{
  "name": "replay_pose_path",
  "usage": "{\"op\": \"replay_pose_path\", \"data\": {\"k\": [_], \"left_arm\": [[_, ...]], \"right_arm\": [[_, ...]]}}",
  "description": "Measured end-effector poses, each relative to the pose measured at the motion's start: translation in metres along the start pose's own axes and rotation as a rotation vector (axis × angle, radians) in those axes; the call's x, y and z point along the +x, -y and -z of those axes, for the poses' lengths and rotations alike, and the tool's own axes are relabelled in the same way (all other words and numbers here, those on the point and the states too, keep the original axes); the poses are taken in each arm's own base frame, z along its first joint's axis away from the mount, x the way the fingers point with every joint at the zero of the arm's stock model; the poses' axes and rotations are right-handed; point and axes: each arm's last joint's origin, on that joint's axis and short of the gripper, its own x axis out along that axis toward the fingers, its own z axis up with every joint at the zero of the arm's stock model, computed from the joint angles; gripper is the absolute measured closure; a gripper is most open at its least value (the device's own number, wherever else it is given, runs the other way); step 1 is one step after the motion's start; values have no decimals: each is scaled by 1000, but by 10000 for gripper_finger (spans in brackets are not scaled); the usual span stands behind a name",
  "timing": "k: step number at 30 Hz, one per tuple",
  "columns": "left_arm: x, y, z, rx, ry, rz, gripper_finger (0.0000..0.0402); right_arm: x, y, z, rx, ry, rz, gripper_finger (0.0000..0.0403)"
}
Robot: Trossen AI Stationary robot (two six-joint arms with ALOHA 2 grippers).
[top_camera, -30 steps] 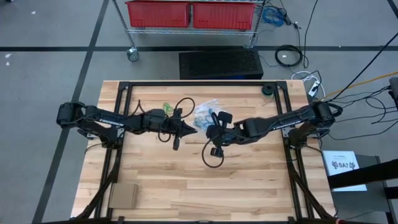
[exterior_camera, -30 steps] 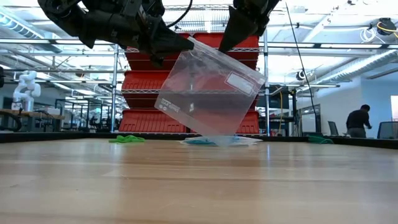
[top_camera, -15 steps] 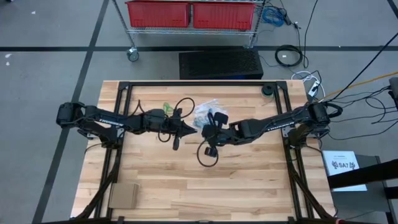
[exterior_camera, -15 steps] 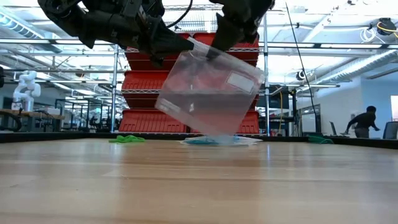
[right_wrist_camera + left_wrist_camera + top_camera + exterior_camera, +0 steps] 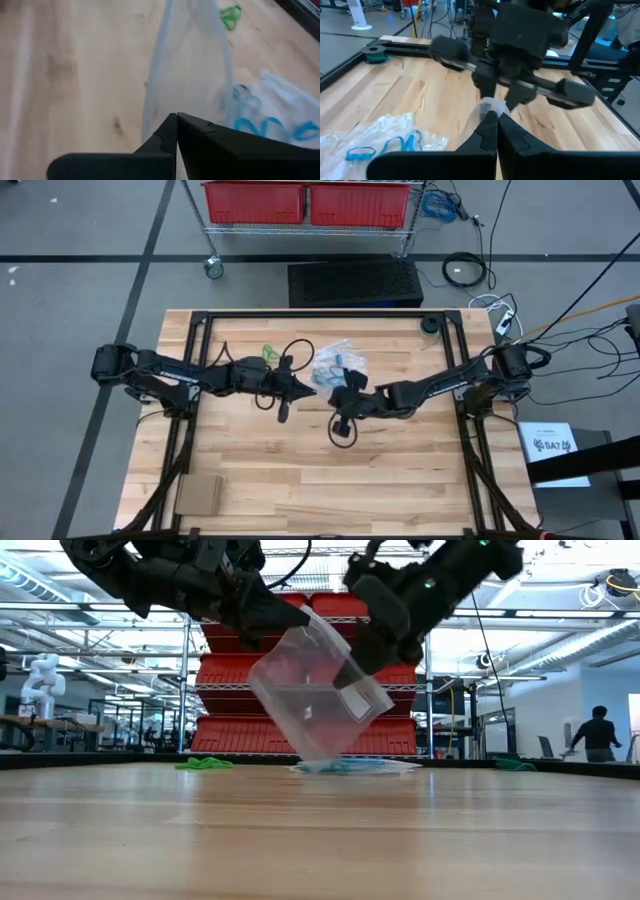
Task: Sort rubber bands
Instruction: Open the left transparent zip lock bag
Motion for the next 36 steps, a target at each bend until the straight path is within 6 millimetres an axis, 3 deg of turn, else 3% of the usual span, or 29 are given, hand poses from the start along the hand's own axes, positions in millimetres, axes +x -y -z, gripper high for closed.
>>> {"op": "replay_pose_path", "data": {"k": [6, 14, 25, 28, 32, 36], "left_arm": [[1, 4, 0, 5, 1, -5, 402], [1, 8, 0, 9, 7, -14, 402], [1, 8, 0, 10, 10, -15, 402], [1, 8, -1, 10, 14, -15, 402], [1, 8, -1, 10, 13, -15, 402], [1, 8, -1, 9, 14, -15, 402]], "right_arm": [[0, 1, 14, 58, 118, -55, 403], [0, 6, -2, 133, 250, -77, 389], [1, 14, -10, 160, 314, -87, 250], [3, 18, -14, 187, 325, -138, 229], [4, 19, -12, 193, 305, -136, 247], [2, 15, -12, 164, 305, -144, 314]]}}
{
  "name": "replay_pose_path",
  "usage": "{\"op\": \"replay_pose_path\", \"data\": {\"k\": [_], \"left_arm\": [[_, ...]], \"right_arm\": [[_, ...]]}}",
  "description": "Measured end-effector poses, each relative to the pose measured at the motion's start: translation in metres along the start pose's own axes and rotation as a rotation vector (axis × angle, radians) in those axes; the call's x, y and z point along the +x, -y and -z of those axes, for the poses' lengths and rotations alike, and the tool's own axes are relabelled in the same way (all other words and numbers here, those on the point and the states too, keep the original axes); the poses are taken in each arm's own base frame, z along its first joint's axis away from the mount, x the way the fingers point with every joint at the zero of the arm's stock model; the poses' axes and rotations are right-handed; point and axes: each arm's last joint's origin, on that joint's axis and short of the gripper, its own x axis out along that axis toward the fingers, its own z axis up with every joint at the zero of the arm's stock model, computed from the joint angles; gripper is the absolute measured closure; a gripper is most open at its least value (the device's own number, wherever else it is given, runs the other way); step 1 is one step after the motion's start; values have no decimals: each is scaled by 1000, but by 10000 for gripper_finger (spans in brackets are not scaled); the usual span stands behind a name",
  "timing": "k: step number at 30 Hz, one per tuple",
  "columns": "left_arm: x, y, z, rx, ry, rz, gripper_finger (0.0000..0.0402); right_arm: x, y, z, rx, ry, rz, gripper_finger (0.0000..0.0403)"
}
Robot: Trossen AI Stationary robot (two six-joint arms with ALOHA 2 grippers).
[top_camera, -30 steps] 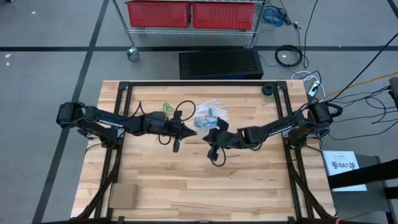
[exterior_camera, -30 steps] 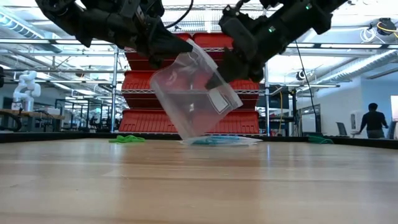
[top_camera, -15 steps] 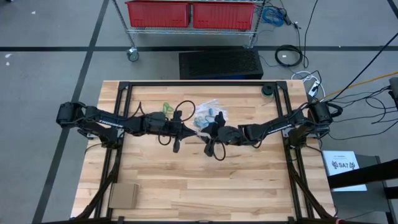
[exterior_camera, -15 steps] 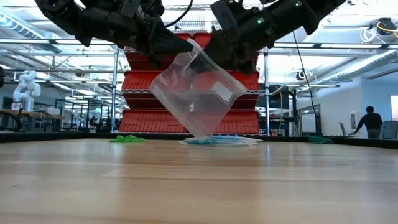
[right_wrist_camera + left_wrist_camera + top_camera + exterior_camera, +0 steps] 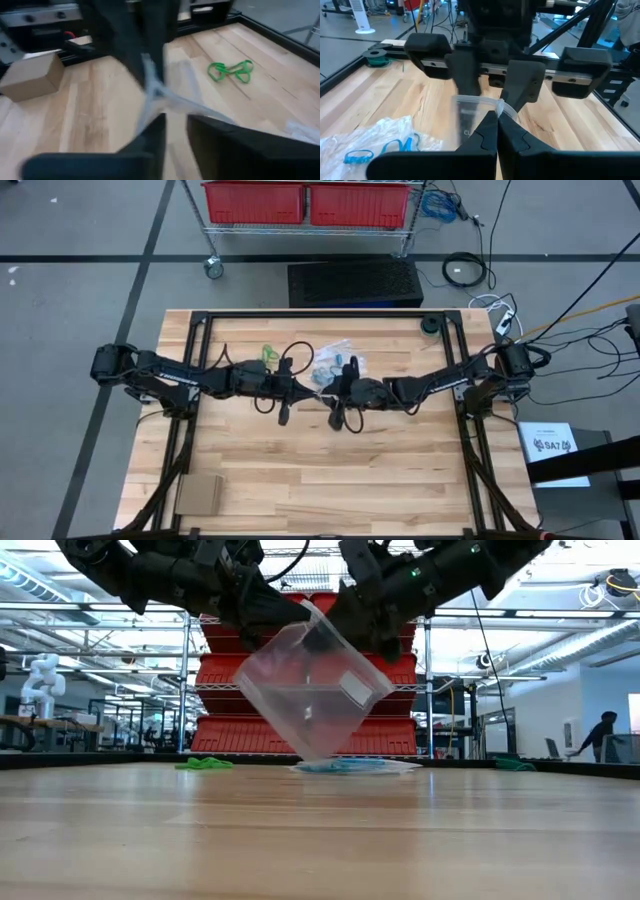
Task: Sort rubber bands
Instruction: Open the left transparent zip lock bag
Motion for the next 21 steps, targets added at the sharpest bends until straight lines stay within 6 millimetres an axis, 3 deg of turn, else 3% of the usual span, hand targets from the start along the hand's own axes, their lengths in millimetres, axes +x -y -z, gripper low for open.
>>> {"op": "replay_pose_path", "data": {"k": [3, 5, 17, 21], "left_arm": [[0, 1, 0, 1, 5, 3, 402], [0, 3, -1, 3, 12, 11, 402], [1, 14, -6, 14, 74, 8, 402], [1, 15, -7, 14, 78, -6, 402]], "right_arm": [[-1, -4, -1, -12, 8, -31, 380], [-1, -5, 0, -12, 5, -35, 394], [9, -3, 3, 12, 51, -35, 398], [10, -3, -1, 11, 87, -40, 370]]}}
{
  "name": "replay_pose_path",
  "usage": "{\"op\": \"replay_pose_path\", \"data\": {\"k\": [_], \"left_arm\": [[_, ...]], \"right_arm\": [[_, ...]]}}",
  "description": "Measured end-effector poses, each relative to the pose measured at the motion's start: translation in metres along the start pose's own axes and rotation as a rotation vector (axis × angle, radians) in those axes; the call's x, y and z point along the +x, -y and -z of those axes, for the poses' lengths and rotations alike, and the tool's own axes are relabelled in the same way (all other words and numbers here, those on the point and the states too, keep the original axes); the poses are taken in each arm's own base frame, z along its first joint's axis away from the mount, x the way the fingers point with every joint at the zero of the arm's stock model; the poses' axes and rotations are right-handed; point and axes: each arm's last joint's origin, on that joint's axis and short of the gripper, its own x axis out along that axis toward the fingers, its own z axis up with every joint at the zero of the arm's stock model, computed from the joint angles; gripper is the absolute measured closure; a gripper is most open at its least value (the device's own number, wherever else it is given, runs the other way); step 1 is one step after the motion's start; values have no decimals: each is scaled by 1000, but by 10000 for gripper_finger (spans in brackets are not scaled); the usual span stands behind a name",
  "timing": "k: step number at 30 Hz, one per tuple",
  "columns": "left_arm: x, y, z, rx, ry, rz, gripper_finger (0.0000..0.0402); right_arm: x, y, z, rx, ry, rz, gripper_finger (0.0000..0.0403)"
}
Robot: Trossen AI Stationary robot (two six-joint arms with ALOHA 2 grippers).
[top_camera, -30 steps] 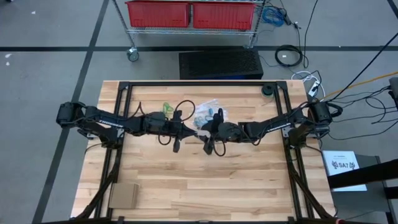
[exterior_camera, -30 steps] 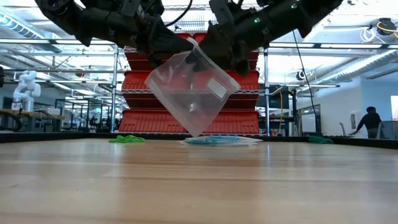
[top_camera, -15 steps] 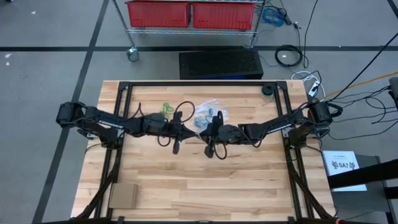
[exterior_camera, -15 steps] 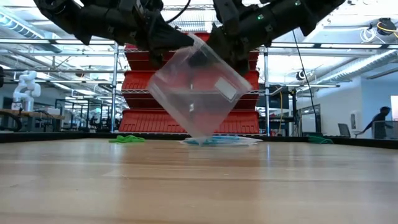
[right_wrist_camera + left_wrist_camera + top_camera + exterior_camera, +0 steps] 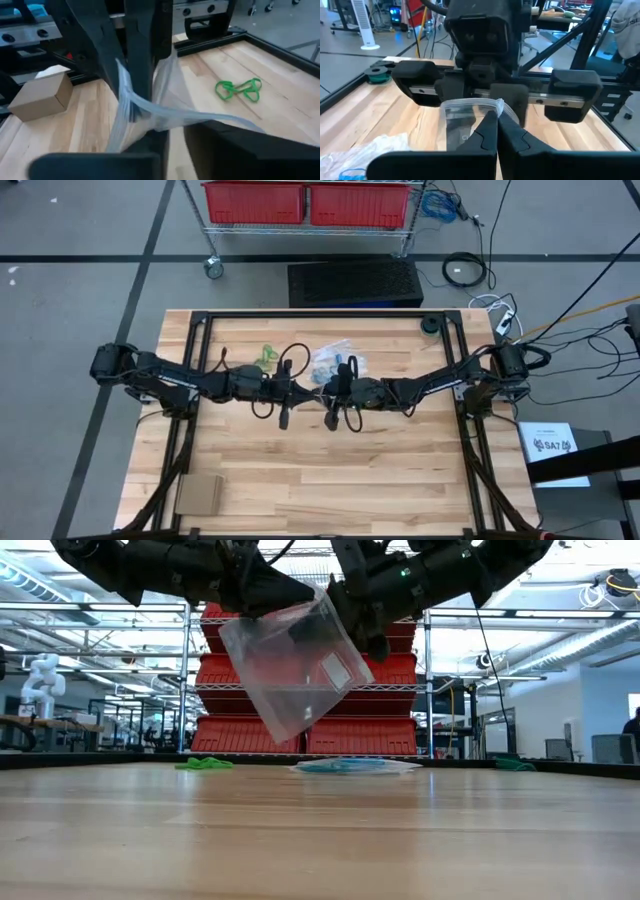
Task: Sort rubber bands
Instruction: Open the left transparent zip lock bag
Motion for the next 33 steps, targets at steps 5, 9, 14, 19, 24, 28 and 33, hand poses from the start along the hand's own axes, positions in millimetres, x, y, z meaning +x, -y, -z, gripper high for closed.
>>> {"op": "replay_pose_path", "data": {"k": [5, 9, 14, 19, 24, 28, 33], "left_arm": [[0, 0, 0, 0, 3, -12, 402], [0, 0, -1, 1, 9, -13, 402], [0, 2, -3, 1, 29, 13, 402], [0, 10, -5, 5, 50, 55, 402], [1, 13, -6, 22, 50, 68, 402], [1, 12, -6, 25, 45, 67, 402], [1, 12, -3, 32, 18, 63, 402]], "right_arm": [[0, -2, -4, -4, 38, -23, 297], [0, -2, -4, 14, 31, -43, 245], [0, -3, -2, 49, 6, -85, 205], [-3, -12, 0, 51, 0, -114, 174], [-7, -22, 2, 41, -1, -141, 154], [-9, -25, -1, 15, -17, -141, 152], [-16, -25, -10, -10, -64, -121, 151]]}}
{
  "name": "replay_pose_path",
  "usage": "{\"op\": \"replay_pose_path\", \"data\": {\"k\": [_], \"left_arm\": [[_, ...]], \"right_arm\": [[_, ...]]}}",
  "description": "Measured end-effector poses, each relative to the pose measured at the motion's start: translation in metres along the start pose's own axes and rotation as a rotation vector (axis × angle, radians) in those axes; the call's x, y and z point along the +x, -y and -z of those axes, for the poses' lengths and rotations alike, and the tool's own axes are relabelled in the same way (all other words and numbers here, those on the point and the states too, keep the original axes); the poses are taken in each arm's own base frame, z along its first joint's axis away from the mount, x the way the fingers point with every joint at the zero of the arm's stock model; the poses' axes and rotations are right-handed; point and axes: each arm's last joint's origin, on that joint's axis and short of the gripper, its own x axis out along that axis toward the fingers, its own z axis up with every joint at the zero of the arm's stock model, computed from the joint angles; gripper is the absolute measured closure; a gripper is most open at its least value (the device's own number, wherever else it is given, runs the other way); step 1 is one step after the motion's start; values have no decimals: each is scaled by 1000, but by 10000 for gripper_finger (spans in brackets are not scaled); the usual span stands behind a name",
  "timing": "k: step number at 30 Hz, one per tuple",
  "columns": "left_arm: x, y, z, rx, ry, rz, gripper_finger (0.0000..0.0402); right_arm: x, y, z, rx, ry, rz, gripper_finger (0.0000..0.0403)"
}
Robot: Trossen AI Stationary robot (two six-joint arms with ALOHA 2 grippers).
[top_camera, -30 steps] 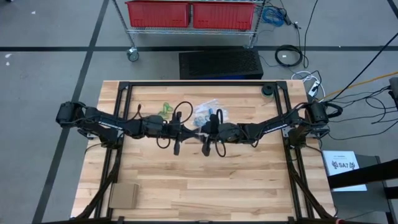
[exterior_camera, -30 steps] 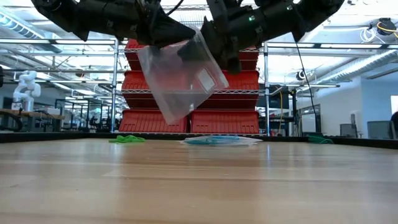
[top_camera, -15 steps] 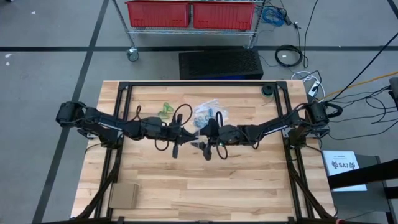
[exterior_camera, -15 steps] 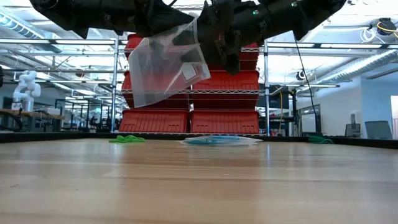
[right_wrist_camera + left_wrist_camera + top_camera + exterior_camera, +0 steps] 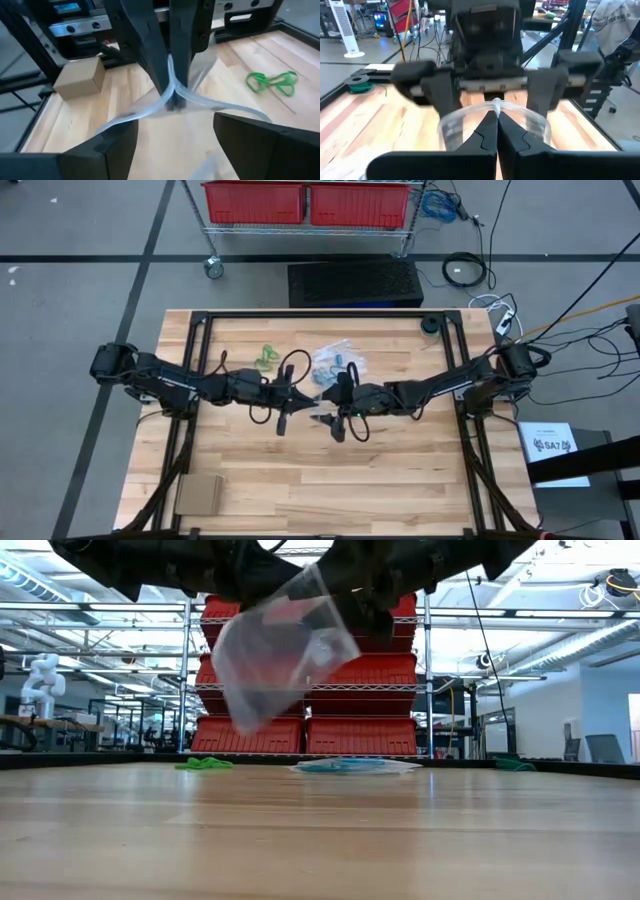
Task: Sort rubber bands
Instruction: Open the left transparent zip lock bag
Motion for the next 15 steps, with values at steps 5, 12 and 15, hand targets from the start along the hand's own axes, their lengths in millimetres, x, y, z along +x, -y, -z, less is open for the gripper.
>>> {"op": "replay_pose_path", "data": {"k": [5, 12, 15], "left_arm": [[0, -2, 4, 15, -38, -10, 402], [-1, -4, 10, 14, -102, -75, 402], [-1, -3, 12, -2, -119, -107, 402]], "right_arm": [[-15, 1, -9, -25, -60, 19, 151], [-45, 3, -24, -58, -104, 33, 151], [-59, 3, -34, -83, -84, 23, 151]]}}
